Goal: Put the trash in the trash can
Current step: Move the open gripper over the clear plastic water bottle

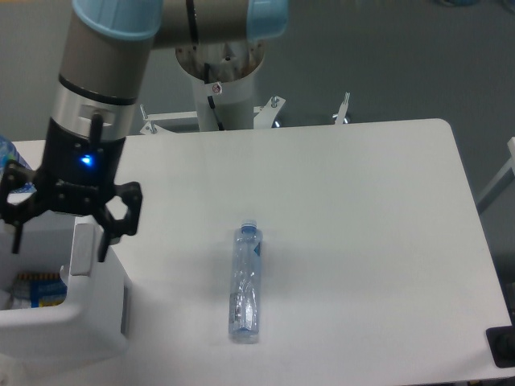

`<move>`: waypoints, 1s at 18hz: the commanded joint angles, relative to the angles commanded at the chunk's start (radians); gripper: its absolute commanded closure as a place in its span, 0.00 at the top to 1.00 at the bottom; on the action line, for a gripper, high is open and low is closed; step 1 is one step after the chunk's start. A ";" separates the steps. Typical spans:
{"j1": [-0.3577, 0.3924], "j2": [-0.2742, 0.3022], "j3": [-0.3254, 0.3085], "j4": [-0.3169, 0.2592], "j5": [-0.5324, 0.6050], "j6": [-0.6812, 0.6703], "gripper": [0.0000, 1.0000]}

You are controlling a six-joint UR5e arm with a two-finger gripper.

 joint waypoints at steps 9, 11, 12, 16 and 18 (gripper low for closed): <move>0.146 -0.026 0.017 0.003 0.042 0.000 1.00; 0.158 -0.037 0.015 0.005 0.068 0.000 1.00; 0.161 -0.041 0.015 0.003 0.094 0.002 1.00; 0.183 -0.086 0.005 -0.009 0.166 0.003 1.00; 0.189 -0.115 -0.001 -0.020 0.177 0.058 1.00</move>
